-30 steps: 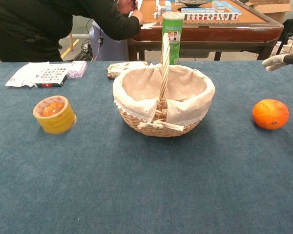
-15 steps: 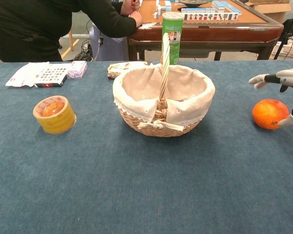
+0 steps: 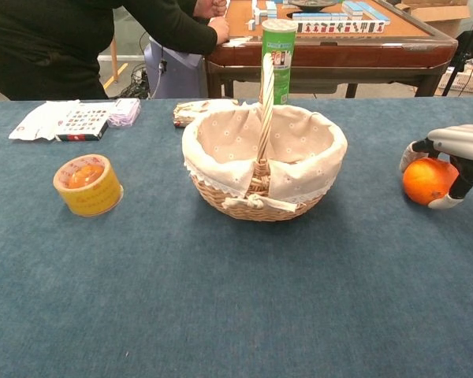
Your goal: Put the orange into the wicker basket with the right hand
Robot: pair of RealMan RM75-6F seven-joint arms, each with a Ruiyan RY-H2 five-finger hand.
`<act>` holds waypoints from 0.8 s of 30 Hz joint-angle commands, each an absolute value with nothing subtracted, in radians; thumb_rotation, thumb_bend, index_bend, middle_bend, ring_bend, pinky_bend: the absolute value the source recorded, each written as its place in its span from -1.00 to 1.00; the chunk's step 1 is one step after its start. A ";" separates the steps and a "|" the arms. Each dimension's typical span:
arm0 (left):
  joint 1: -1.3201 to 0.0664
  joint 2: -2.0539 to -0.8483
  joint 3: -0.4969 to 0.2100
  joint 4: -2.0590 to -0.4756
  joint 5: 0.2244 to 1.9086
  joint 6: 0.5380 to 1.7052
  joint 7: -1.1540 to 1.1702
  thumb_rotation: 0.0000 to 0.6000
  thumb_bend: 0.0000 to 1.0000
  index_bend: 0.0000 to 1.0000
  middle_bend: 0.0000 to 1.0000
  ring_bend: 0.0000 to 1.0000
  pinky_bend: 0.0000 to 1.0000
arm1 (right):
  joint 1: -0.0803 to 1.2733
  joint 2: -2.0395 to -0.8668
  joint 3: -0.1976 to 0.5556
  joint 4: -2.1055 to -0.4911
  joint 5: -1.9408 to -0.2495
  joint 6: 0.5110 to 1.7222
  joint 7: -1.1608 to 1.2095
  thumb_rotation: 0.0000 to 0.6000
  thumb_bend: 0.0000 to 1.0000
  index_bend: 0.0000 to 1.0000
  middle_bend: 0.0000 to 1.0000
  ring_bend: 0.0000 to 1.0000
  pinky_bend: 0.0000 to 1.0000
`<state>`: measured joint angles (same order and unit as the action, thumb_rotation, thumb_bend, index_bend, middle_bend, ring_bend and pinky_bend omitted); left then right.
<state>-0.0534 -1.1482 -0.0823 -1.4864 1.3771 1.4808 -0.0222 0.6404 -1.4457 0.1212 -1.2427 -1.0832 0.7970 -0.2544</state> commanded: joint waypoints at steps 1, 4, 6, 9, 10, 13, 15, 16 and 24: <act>-0.053 -1.149 -0.083 -1.484 1.375 1.479 -0.024 1.00 -0.40 -0.79 -0.68 -0.73 -0.67 | 0.637 -1.435 0.141 -1.274 -1.138 0.842 -0.192 1.00 -0.25 0.16 -0.15 -0.22 0.27; -0.054 -1.148 -0.083 -1.480 1.374 1.476 -0.026 1.00 -0.40 -0.79 -0.68 -0.73 -0.67 | 0.642 -1.391 0.172 -1.358 -1.188 0.872 -0.121 1.00 -0.24 0.17 -0.13 -0.21 0.27; -0.054 -1.147 -0.084 -1.480 1.375 1.476 -0.027 1.00 -0.40 -0.79 -0.68 -0.73 -0.67 | 0.655 -1.356 0.198 -1.421 -1.216 0.882 -0.084 1.00 -0.24 0.17 -0.13 -0.21 0.27; -0.052 -1.147 -0.085 -1.480 1.379 1.481 -0.030 1.00 -0.40 -0.79 -0.68 -0.73 -0.67 | 0.684 -1.309 0.235 -1.503 -1.229 0.874 -0.068 1.00 -0.24 0.17 -0.13 -0.21 0.27; -0.051 -1.147 -0.085 -1.480 1.380 1.482 -0.030 1.00 -0.40 -0.79 -0.68 -0.73 -0.67 | 0.694 -1.299 0.248 -1.521 -1.226 0.870 -0.067 1.00 -0.24 0.17 -0.13 -0.21 0.27; -0.048 -1.148 -0.084 -1.478 1.380 1.485 -0.034 1.00 -0.40 -0.79 -0.68 -0.73 -0.67 | 0.730 -1.281 0.281 -1.558 -1.209 0.854 -0.076 1.00 -0.24 0.17 -0.13 -0.21 0.27; -0.045 -1.148 -0.083 -1.477 1.380 1.487 -0.037 1.00 -0.40 -0.79 -0.68 -0.73 -0.67 | 0.755 -1.278 0.297 -1.572 -1.191 0.841 -0.096 1.00 -0.25 0.17 -0.13 -0.21 0.27; -0.043 -1.148 -0.082 -1.477 1.380 1.488 -0.038 1.00 -0.40 -0.79 -0.68 -0.73 -0.67 | 0.766 -1.279 0.301 -1.575 -1.181 0.834 -0.105 1.00 -0.25 0.17 -0.13 -0.21 0.27; -0.028 -1.140 -0.081 -1.481 1.382 1.507 -0.042 1.00 -0.40 -0.79 -0.68 -0.73 -0.67 | 0.855 -1.331 0.298 -1.577 -1.089 0.779 -0.203 1.00 -0.29 0.07 -0.16 -0.21 0.27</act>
<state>-0.0281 -1.1404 -0.0813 -1.4812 1.3817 1.5074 -0.0424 0.8441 -1.3193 0.3005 -1.5765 -1.1032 0.7889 -0.1889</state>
